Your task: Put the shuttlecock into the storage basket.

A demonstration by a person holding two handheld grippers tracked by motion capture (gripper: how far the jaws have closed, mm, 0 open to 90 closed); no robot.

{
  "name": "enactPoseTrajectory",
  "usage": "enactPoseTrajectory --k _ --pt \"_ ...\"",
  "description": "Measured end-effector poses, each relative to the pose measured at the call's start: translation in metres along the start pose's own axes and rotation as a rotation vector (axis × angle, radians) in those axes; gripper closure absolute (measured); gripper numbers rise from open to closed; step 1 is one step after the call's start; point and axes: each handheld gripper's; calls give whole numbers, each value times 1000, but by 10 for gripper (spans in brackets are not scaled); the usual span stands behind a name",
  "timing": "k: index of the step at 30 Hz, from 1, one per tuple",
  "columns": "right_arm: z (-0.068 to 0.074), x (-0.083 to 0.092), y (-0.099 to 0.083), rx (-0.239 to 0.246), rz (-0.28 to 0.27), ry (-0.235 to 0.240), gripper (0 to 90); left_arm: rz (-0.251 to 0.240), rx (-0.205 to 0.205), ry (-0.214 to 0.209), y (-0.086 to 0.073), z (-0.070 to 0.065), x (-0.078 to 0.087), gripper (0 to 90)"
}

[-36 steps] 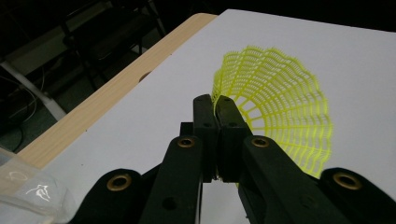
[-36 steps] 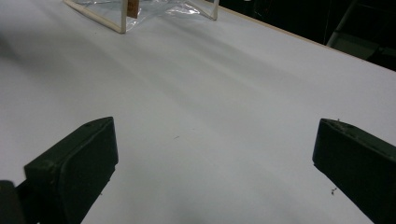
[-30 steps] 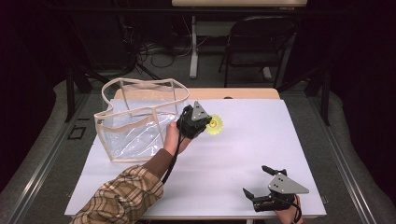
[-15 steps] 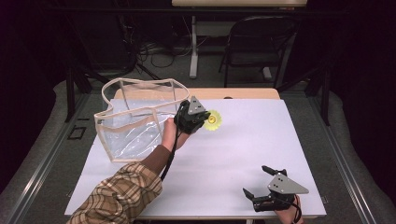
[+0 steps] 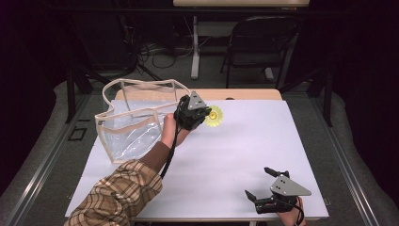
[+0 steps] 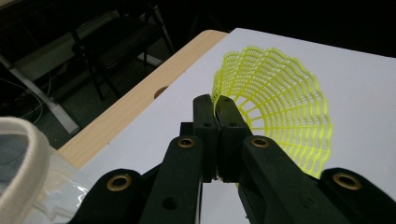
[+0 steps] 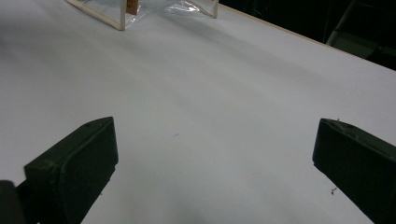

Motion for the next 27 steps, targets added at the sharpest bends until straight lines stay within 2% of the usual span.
enactPoseTrajectory --k 13,17,22,27 --pt "0 0 0 4 1 1 0 -8 -20 13 17 10 4 890" --pt "0 -1 0 4 3 1 0 -10 -17 15 19 15 6 890" --pt "0 -1 0 3 4 1 0 -17 13 -2 22 21 8 890" --pt "0 -1 0 -4 1 5 0 -17 4 5 31 27 9 890"
Point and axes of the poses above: each handheld gripper's, and its own axes: x roughly backward along the jaws, y roughly out of its top, z roughly to its left, and after that the axes turned 14 degrees about -x, right-handed
